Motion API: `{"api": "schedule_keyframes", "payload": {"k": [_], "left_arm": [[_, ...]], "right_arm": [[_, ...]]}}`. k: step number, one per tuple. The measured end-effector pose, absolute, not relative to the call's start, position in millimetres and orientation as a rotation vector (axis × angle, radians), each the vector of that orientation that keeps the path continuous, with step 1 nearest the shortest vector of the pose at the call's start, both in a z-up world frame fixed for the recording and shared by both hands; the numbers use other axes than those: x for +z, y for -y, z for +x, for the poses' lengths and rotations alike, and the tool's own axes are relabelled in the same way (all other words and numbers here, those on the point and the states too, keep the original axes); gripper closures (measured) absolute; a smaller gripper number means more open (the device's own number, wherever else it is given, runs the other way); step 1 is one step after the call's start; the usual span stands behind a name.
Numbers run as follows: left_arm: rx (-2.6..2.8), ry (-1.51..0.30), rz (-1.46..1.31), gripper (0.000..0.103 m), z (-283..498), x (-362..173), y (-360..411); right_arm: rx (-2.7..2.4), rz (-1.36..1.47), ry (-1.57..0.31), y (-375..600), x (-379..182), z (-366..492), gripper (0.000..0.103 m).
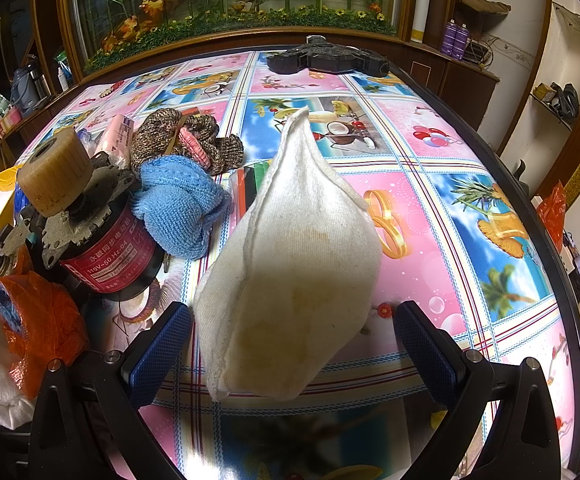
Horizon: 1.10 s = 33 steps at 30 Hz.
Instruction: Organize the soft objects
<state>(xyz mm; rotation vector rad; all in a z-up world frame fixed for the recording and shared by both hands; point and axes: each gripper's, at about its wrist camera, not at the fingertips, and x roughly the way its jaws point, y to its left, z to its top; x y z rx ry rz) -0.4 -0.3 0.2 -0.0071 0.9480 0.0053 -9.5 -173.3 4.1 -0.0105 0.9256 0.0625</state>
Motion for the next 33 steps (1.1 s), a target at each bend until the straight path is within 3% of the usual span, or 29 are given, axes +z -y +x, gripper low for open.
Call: {"api": "schedule_keyframes", "payload": {"k": [6, 20, 29, 33], "left_arm": [[-0.061, -1.022, 0.029, 0.0, -19.5, 3.9, -1.9], [-0.086, -1.01, -0.021, 0.002, -47.7, 9.7, -12.4], [0.012, -0.576, -0.1, 0.0, -132.1, 101.9, -87.8], [0.058, -0.54, -0.157, 0.0, -149.4, 116.9, -124.5]], "right_arm": [[0.063, -0.011, -0.925, 173.2, 4.1, -9.2, 0.001], [0.113, -0.003, -0.943, 171.6, 6.0, -14.6, 0.001], [0.167, -0.069, -0.999, 173.0, 11.1, -10.8, 0.001], [0.132, -0.041, -0.98, 173.6, 12.5, -7.9, 0.001]]}}
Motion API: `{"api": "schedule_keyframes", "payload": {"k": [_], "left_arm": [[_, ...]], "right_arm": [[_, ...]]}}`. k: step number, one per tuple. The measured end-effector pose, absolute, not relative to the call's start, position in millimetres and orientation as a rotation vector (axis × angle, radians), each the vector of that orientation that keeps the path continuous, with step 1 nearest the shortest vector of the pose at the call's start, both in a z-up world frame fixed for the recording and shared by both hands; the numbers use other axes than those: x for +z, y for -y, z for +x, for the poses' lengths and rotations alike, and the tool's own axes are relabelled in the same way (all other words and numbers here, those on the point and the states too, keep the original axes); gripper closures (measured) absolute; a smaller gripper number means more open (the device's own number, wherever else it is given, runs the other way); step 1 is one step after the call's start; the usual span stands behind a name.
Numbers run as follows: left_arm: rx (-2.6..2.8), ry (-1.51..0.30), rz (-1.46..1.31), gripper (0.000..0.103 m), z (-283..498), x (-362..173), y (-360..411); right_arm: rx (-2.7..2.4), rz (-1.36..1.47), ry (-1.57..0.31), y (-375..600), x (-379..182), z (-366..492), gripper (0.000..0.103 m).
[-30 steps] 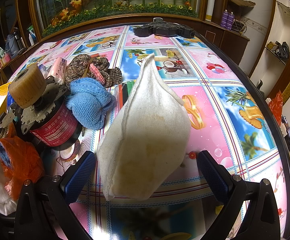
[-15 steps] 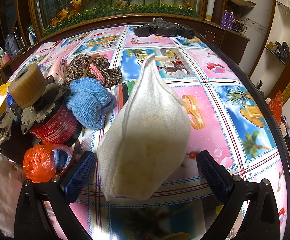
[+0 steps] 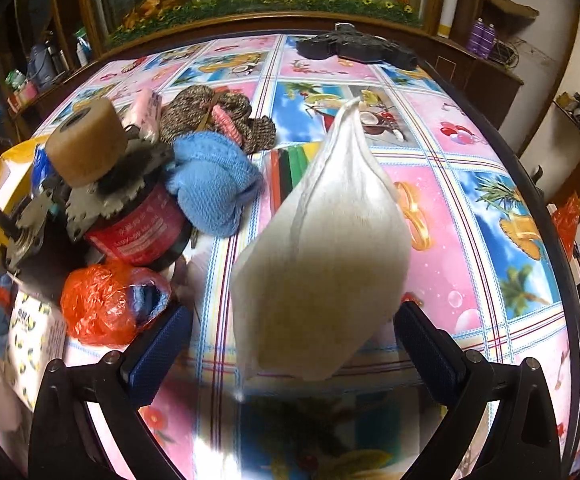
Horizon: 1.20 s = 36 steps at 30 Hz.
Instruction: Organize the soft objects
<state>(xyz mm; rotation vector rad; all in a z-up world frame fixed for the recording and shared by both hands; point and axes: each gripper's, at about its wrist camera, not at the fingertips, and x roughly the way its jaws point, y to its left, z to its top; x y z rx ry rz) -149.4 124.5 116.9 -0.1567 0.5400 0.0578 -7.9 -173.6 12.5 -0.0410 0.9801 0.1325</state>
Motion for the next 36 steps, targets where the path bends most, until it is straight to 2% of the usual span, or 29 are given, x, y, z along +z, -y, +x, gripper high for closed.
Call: {"api": "schedule_keyframes", "payload": {"k": [6, 8, 12, 21, 24, 25, 26, 27, 33, 35, 36], "left_arm": [[0.073, -0.538, -0.163, 0.0, -155.4, 105.6, -146.5], [0.043, -0.563, -0.134, 0.0, -152.9, 98.4, -136.9], [-0.043, -0.617, -0.05, 0.0, -146.0, 84.5, -105.7], [-0.109, -0.74, 0.061, 0.0, -103.6, 53.7, -74.8], [-0.161, -0.775, 0.072, 0.015, -100.1, 49.1, -66.4], [-0.183, -0.798, 0.078, 0.035, -98.4, 46.4, -63.1], [-0.203, -0.831, 0.074, 0.071, -96.2, 41.5, -61.7], [-0.233, -0.874, 0.053, 0.085, -92.9, 35.5, -62.7], [-0.222, -0.859, -0.095, 0.087, -99.8, 35.7, -87.1], [-0.203, -0.865, -0.103, 0.077, -97.9, 32.1, -89.6], [-0.2, -0.863, -0.111, 0.077, -96.1, 30.8, -89.8]], "right_arm": [[0.037, 0.026, -0.959, 184.7, 10.2, -12.3, 0.001], [0.026, 0.143, -0.906, 204.9, 14.2, -19.6, 0.009], [0.004, 0.266, -0.835, 227.3, 19.2, -33.6, 0.009], [0.031, 0.267, -0.832, 225.0, 18.0, -38.9, 0.009], [0.03, 0.264, -0.831, 224.8, 18.1, -34.7, 0.008], [0.029, 0.264, -0.832, 224.7, 17.9, -34.4, 0.008], [0.029, 0.266, -0.831, 225.0, 17.8, -34.4, 0.008], [0.031, 0.266, -0.832, 224.9, 17.7, -34.2, 0.008], [0.042, 0.266, -0.836, 222.5, 17.5, -33.8, 0.008], [0.045, 0.256, -0.838, 220.5, 17.3, -33.1, 0.008], [0.046, 0.25, -0.837, 219.3, 17.6, -33.1, 0.008]]}}
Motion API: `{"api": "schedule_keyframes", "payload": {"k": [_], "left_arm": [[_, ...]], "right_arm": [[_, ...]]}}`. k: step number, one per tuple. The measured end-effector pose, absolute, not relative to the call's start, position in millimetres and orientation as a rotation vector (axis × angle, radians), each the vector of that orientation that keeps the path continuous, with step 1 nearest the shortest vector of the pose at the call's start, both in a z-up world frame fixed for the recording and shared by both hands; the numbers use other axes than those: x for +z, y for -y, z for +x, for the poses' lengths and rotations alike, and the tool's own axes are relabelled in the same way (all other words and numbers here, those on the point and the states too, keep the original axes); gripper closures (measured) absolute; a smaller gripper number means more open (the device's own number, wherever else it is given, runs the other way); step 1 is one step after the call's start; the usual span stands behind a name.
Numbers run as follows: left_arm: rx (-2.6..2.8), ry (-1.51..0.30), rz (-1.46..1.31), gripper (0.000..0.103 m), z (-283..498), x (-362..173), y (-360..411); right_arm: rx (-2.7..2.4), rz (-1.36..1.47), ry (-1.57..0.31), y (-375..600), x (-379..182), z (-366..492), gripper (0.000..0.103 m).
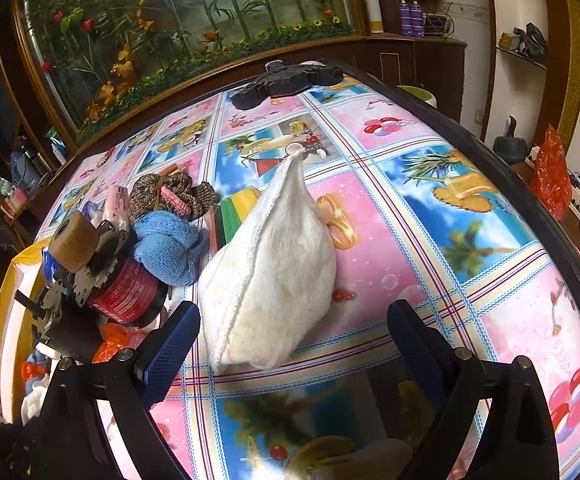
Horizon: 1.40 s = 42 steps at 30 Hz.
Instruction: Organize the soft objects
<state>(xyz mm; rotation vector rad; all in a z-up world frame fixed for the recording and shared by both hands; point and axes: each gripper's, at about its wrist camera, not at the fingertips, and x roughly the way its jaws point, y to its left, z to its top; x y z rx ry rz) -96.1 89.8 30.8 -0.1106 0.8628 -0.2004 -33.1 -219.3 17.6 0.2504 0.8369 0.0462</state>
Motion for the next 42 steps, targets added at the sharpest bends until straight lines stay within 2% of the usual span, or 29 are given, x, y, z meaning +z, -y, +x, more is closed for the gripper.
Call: {"api": "schedule_keyframes", "payload": {"k": [4, 5, 7, 12, 16, 19, 21, 23, 24, 26, 27, 28, 29, 35, 42], "left_arm": [[-0.227, -0.861, -0.098, 0.076, -93.4, 29.0, -84.9], [-0.235, -0.867, -0.103, 0.08, -93.7, 29.3, -84.9], [-0.275, -0.883, -0.147, 0.095, -96.1, 32.0, -88.2], [-0.311, -0.857, -0.19, 0.095, -117.3, 46.7, -100.3], [-0.333, -0.844, -0.207, 0.095, -125.9, 47.3, -101.4], [-0.337, -0.85, -0.182, 0.095, -126.1, 45.2, -93.2], [-0.319, -0.869, -0.154, 0.088, -122.0, 42.3, -88.3], [-0.296, -0.891, -0.123, 0.069, -116.9, 37.5, -83.1], [-0.288, -0.899, -0.115, 0.064, -114.9, 34.5, -82.0], [-0.292, -0.92, -0.116, 0.062, -111.8, 27.2, -81.5], [-0.306, -0.933, -0.125, 0.063, -110.7, 23.5, -82.3], [-0.319, -0.938, -0.141, 0.08, -111.0, 21.4, -83.8], [-0.335, -0.944, -0.157, 0.09, -111.2, 19.8, -86.1], [-0.363, -0.889, -0.233, 0.093, -128.2, 34.0, -105.5], [-0.38, -0.821, -0.387, 0.093, -156.8, 59.1, -155.1]], "right_arm": [[0.057, 0.24, -0.842, 216.4, 16.9, -32.3, 0.008], [0.062, 0.244, -0.841, 216.9, 16.9, -32.3, 0.008], [0.072, 0.266, -0.84, 219.9, 16.9, -33.2, 0.008], [0.17, 0.439, -0.827, 262.4, 23.4, -40.7, 0.008], [0.122, 0.412, -0.861, 284.5, 27.5, -39.0, 0.008], [0.124, 0.375, -0.896, 276.9, 27.1, -32.8, 0.012], [0.142, 0.365, -0.905, 262.0, 30.1, -28.9, 0.013], [0.157, 0.347, -0.908, 247.7, 32.9, -23.9, 0.014], [0.161, 0.331, -0.907, 240.5, 34.1, -21.4, 0.014], [0.162, 0.309, -0.907, 230.8, 34.4, -18.2, 0.015], [0.159, 0.305, -0.906, 228.1, 34.4, -18.3, 0.015], [0.155, 0.303, -0.897, 225.7, 35.9, -20.6, 0.015], [0.153, 0.299, -0.882, 223.1, 38.5, -24.7, 0.015], [0.285, 0.247, -0.824, 187.1, 57.9, -72.6, 0.014], [0.5, 0.122, -0.931, 111.2, 54.7, -100.0, 0.017]]}}
